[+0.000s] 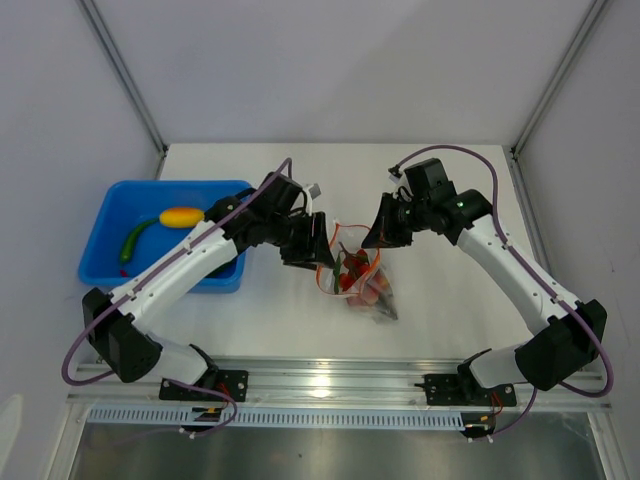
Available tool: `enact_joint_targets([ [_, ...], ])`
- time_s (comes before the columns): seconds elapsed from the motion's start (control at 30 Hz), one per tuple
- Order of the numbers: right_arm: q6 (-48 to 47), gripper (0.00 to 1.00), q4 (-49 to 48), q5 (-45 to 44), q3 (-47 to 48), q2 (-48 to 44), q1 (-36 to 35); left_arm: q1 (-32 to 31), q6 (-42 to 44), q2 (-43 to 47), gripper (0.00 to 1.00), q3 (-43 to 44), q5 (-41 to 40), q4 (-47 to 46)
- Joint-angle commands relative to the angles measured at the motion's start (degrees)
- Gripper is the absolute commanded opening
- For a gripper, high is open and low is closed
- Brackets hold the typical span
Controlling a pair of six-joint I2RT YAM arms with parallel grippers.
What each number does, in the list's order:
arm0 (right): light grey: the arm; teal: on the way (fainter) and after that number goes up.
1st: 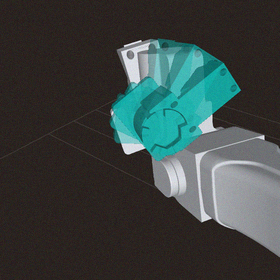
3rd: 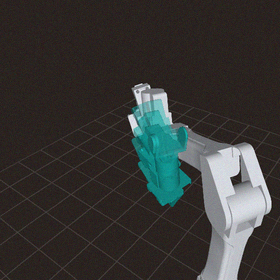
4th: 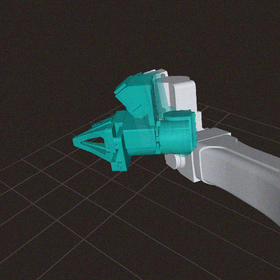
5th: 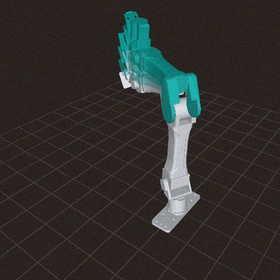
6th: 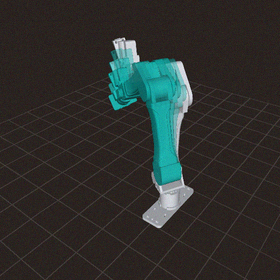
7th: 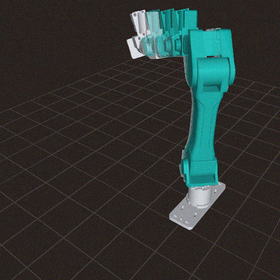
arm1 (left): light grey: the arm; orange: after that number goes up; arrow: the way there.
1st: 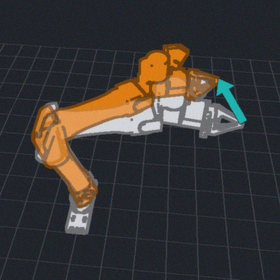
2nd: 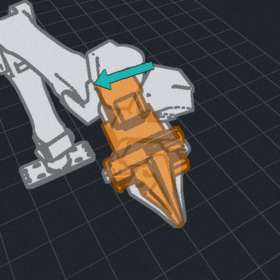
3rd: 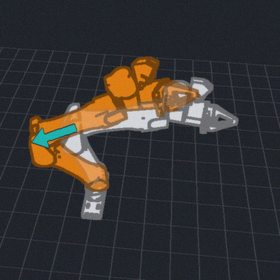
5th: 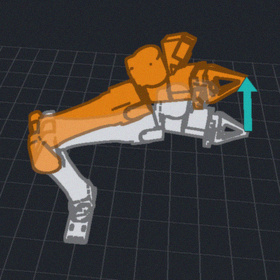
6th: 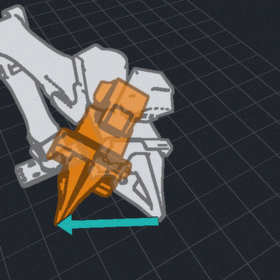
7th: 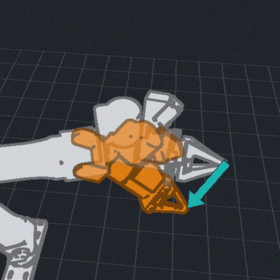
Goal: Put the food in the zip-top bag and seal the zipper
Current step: Place the fake fruit in the zipper food storage bag.
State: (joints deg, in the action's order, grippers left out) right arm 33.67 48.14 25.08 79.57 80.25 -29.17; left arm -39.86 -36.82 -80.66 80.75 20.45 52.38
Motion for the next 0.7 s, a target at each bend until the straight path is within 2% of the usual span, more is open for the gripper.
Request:
enact_joint_targets([
  [0.0, 0.08, 0.00, -1.12, 0.14, 1.38, -1.76, -0.28, -0.84, 1.31, 0.60, 0.55, -2.08, -0.58, -0.52],
  [0.43, -0.18, 0.00, -1.38, 0.14, 0.67, -2.55, -0.19, -1.71, 1.05, -4.24, 0.52, -4.55, -2.25, -3.16],
  [0.67, -0.53, 0.00, -1.38, 0.23, 0.15, -2.99, 0.25, -1.98, 1.05, -2.14, 0.52, -5.87, -5.15, -4.74],
])
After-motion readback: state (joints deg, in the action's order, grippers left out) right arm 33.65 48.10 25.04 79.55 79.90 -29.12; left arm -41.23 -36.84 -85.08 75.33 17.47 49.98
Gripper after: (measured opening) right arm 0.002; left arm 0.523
